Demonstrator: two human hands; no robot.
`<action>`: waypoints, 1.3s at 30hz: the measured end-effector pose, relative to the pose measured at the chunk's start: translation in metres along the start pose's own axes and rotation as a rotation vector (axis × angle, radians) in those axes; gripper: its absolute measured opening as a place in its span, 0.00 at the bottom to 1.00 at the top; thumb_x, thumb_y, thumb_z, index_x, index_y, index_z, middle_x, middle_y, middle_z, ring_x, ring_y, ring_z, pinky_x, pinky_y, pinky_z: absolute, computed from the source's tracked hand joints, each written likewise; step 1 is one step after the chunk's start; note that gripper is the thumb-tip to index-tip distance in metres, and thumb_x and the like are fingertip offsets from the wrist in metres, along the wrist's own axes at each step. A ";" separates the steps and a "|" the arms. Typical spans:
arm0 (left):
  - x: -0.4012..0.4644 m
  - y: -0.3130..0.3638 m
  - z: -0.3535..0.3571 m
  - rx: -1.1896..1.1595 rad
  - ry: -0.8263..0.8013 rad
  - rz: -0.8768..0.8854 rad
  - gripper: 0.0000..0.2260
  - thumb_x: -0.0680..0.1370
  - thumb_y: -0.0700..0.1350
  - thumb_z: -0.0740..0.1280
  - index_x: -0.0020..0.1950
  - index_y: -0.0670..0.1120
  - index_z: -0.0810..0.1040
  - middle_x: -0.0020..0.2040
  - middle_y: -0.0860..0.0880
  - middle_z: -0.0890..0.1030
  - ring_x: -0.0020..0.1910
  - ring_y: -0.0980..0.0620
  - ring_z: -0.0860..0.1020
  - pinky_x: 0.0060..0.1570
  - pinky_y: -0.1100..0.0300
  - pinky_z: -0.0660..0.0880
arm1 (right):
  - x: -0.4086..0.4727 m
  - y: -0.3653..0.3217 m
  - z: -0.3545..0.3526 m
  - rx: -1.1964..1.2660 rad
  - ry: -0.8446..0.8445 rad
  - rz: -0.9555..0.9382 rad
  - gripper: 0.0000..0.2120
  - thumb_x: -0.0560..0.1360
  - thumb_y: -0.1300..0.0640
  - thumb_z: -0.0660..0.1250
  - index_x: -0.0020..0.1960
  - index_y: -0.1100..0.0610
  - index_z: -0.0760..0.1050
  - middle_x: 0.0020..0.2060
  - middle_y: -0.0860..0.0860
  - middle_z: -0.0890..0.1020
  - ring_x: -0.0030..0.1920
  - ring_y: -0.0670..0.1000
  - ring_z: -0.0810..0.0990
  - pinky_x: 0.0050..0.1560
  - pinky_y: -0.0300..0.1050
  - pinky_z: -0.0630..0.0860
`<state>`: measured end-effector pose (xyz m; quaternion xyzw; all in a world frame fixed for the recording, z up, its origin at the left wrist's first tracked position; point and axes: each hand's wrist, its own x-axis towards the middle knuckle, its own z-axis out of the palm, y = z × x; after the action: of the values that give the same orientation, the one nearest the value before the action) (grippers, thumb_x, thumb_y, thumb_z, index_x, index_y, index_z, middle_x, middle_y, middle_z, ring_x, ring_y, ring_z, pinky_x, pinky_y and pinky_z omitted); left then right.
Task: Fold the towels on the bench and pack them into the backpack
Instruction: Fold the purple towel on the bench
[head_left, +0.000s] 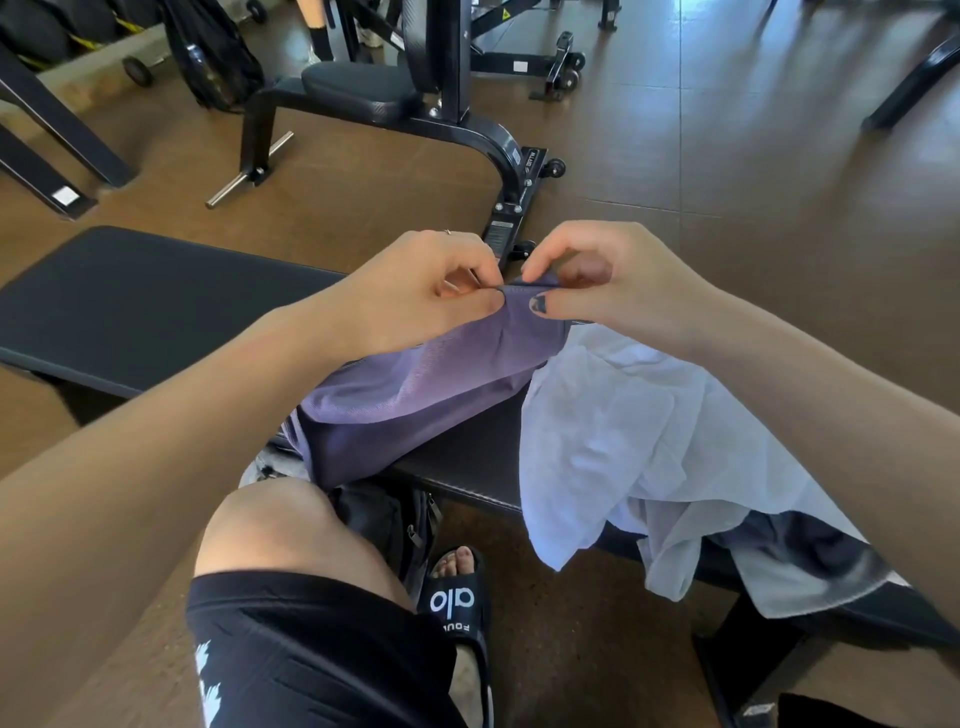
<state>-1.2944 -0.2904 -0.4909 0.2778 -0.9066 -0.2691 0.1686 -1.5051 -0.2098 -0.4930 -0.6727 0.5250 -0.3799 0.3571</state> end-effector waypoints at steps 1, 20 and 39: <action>-0.001 0.001 -0.001 -0.005 0.015 -0.003 0.02 0.79 0.40 0.69 0.49 0.43 0.82 0.48 0.50 0.80 0.48 0.54 0.79 0.48 0.67 0.75 | 0.000 0.000 0.000 -0.016 -0.003 0.003 0.08 0.71 0.70 0.72 0.49 0.63 0.78 0.39 0.53 0.84 0.38 0.49 0.80 0.43 0.43 0.78; -0.017 -0.010 -0.026 0.255 -0.117 0.085 0.06 0.80 0.48 0.67 0.43 0.50 0.76 0.40 0.52 0.79 0.43 0.51 0.77 0.46 0.49 0.75 | 0.012 0.007 0.000 -0.147 0.248 -0.031 0.06 0.70 0.58 0.73 0.39 0.58 0.77 0.36 0.52 0.83 0.37 0.50 0.80 0.45 0.46 0.77; -0.049 -0.049 -0.033 0.643 -0.269 -0.064 0.09 0.83 0.53 0.61 0.45 0.52 0.71 0.45 0.56 0.70 0.44 0.53 0.73 0.43 0.53 0.71 | 0.012 0.050 -0.037 -0.454 0.612 0.021 0.07 0.71 0.62 0.68 0.36 0.55 0.72 0.29 0.45 0.77 0.29 0.46 0.71 0.33 0.33 0.66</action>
<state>-1.2205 -0.3083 -0.5005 0.3070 -0.9500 -0.0091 -0.0571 -1.5574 -0.2345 -0.5180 -0.5847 0.6852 -0.4334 0.0293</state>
